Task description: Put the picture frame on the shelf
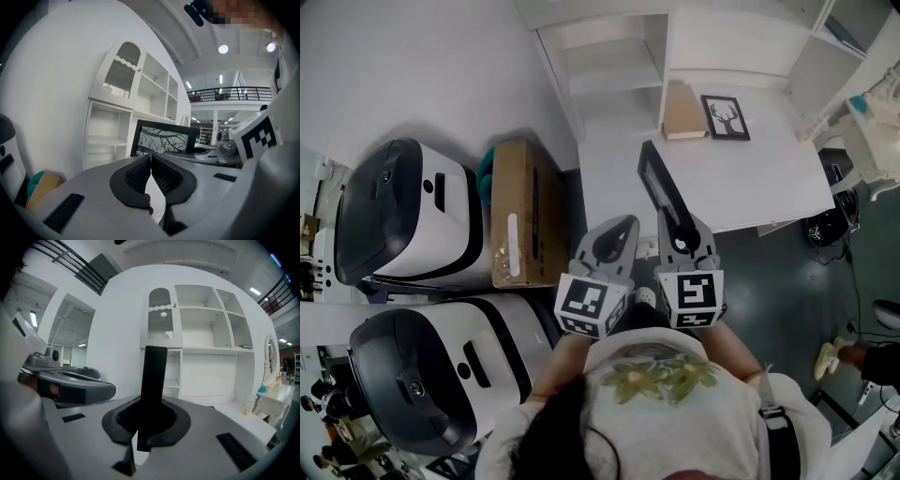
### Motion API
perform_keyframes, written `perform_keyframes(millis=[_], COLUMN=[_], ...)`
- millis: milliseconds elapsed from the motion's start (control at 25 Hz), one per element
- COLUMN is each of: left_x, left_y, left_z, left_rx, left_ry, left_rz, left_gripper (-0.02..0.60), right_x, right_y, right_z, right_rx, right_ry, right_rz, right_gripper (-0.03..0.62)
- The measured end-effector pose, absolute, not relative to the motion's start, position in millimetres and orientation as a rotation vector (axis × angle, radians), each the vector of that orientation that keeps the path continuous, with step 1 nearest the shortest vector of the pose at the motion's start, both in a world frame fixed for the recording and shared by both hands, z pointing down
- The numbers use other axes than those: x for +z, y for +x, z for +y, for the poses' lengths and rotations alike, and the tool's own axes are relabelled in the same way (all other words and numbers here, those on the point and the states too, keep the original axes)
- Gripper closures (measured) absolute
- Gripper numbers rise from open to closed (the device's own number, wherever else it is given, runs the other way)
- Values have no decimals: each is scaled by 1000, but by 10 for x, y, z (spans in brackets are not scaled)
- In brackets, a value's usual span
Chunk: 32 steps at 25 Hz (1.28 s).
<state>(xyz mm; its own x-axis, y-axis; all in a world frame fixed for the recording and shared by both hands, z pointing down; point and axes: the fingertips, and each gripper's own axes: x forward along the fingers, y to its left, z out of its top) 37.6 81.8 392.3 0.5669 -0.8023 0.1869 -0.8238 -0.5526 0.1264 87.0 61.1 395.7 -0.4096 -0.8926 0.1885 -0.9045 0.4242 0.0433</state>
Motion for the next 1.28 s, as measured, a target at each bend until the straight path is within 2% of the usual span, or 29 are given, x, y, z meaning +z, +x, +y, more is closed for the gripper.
perform_keyframes(millis=[840, 1280], left_x=[4024, 3951], left_y=[632, 491], left_z=[471, 91], left_rx=[202, 180], left_ry=[2615, 2619], left_rz=[-1325, -1323], left_gripper=[551, 551], right_x=[4041, 3972], right_y=[982, 973], right_z=[246, -152], right_rx=[110, 100], right_ry=[1558, 1607], right_rz=[-2493, -2455], right_gripper=[553, 553])
